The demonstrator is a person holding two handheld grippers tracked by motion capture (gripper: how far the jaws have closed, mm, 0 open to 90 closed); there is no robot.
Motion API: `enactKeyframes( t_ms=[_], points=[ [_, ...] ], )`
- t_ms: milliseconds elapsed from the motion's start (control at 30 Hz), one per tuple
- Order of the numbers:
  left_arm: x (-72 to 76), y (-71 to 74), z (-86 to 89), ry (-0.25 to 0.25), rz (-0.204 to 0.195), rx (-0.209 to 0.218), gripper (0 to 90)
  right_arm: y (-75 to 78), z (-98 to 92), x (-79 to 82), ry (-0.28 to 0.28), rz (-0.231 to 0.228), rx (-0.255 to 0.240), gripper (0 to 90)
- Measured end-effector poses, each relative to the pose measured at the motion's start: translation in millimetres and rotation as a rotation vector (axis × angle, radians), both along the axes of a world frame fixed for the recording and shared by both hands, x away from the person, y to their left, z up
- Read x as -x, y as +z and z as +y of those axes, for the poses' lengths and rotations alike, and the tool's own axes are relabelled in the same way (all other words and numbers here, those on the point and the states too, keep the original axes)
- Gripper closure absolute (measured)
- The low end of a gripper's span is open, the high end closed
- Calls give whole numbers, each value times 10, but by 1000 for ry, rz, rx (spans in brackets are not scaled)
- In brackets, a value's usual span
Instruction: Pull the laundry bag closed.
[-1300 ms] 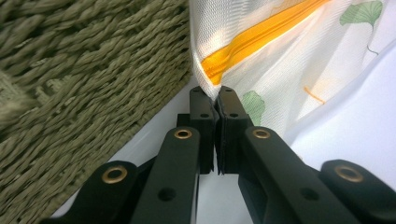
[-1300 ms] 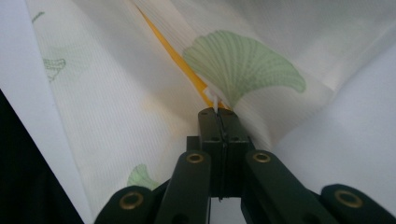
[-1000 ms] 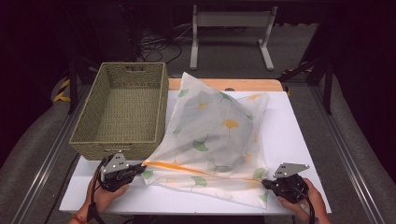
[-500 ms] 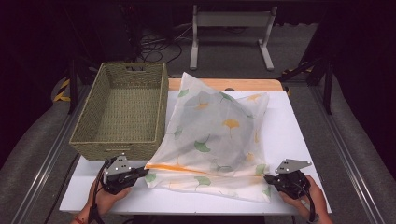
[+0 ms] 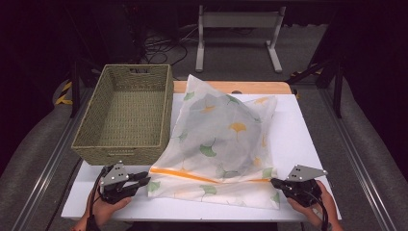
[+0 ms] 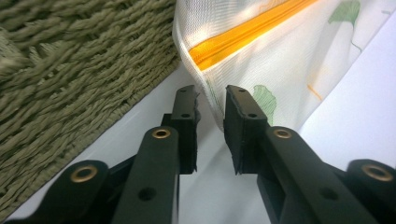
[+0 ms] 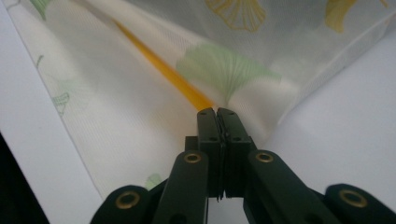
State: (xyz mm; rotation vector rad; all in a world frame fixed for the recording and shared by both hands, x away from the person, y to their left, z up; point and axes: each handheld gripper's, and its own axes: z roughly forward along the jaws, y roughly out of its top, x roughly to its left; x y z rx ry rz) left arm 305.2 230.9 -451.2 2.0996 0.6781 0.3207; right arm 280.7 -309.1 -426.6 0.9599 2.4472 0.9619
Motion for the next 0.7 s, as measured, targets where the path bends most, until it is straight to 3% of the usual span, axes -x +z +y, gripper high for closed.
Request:
enactKeyframes(
  t_ms=[100, 233, 433, 567, 700],
  points=[
    [22, 19, 19, -3, -18, -6, 703, 28, 4, 20, 12, -17, -17, 862],
    [46, 57, 65, 10, -39, 16, 630, 72, 6, 36, 25, -54, -51, 797],
    [34, 79, 116, 50, -52, 19, 469, 107, -9, 0, -1, -101, -76, 653],
    [22, 57, 125, 94, -65, -19, 364, 106, -42, -90, -58, -138, -88, 515],
    [4, 45, 147, 103, -66, -26, 269, 80, -47, -155, -61, -151, -81, 426]
  ],
)
